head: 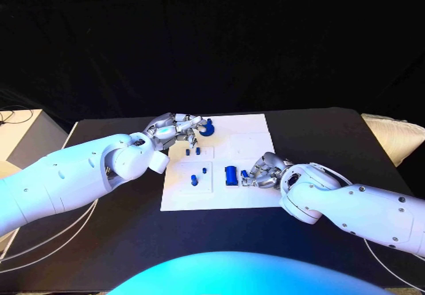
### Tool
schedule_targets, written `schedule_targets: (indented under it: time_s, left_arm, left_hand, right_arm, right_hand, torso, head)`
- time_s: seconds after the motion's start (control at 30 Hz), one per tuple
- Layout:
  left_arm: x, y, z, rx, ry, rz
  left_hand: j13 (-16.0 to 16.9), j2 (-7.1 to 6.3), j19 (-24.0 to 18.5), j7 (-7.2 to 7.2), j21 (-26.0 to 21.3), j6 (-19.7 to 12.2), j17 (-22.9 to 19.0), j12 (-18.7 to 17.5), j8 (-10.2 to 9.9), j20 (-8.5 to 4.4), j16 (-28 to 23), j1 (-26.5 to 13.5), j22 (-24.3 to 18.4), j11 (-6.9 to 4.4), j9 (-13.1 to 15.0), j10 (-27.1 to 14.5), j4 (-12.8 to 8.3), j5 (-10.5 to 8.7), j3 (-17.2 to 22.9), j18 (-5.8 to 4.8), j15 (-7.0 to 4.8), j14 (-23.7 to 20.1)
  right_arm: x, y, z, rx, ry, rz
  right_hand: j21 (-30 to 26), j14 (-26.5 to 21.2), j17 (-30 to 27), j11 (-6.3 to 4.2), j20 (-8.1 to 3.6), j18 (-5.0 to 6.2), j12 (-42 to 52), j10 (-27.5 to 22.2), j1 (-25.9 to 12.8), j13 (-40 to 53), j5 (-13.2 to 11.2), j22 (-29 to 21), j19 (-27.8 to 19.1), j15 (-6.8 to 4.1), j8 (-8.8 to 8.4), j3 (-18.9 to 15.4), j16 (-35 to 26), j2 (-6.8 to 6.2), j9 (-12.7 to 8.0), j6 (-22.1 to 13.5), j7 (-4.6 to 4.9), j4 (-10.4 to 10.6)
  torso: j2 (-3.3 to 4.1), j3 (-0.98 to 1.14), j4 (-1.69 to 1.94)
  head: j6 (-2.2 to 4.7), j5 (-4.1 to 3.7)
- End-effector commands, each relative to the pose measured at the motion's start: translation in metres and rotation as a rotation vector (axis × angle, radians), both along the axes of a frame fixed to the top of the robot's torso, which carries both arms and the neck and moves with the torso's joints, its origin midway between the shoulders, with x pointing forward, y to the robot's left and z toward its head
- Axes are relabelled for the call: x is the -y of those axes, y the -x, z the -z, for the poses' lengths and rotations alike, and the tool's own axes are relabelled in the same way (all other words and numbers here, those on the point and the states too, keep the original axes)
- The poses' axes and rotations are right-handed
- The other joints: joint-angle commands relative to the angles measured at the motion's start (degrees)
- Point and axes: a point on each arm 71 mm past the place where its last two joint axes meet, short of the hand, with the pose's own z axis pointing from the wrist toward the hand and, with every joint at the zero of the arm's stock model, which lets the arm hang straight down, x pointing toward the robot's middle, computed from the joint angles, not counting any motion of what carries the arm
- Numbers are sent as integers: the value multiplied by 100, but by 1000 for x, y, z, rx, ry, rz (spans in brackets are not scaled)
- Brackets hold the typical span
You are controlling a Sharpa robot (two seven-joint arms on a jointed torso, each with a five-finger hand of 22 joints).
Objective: Assemble the parts on the task board
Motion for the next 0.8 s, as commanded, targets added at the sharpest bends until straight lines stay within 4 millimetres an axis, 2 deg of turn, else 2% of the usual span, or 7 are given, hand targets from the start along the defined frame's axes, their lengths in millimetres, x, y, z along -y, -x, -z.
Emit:
schedule_targets:
  time_s: [0.03,0.27,0.77,0.8]
  left_arm:
    - [3,1,-1,5,12,18]
    - [3,0,-1,5,12,18]
    - [2,0,0,3,10,18]
    - [2,0,0,3,10,17]
  left_hand:
    - [5,73,-17,15,-19,-38,6,39,32,-23,-20,7,3,-6,-6,-43,-4,-18,-37,47,-8,-13]
    - [9,83,-20,16,-21,-40,7,46,38,-23,-22,5,0,-5,-8,-54,-2,-18,-52,48,-7,-14]
    - [11,90,-23,16,-25,-41,8,50,41,-22,-23,1,-5,-4,-8,-59,1,-18,-60,49,-7,-14]
    - [11,90,-23,16,-25,-41,8,50,41,-22,-23,1,-5,-4,-8,-59,1,-18,-60,49,-7,-14]
  right_arm:
    - [-2,2,2,-14,22,-25]
    - [-2,1,2,-5,25,-21]
    - [-6,1,0,17,5,-15]
    - [-6,1,0,17,5,-15]
  right_hand:
    - [-37,608,1510,-39,-39,-64,37,598,-70,1507,-38,683,135,-40,-39,-37,25,3,-6,9,22,-9]
    - [-48,608,1507,-37,-39,-62,37,598,-92,1507,-57,680,134,-38,-42,-56,24,10,-9,10,24,11]
    - [-49,608,1510,-32,-34,-63,37,598,-203,1507,-183,687,138,-33,-55,-163,25,61,-22,17,30,135]
    - [-36,608,1510,-32,-33,-66,37,598,-243,1507,-198,694,142,-33,-56,-179,25,96,-25,24,29,178]
  torso:
    - [2,7,-5]
    - [-1,0,3]
    - [4,6,-1]
    - [4,6,0]
  head:
    - [1,6]
    - [1,1]
    - [1,8]
    - [1,7]
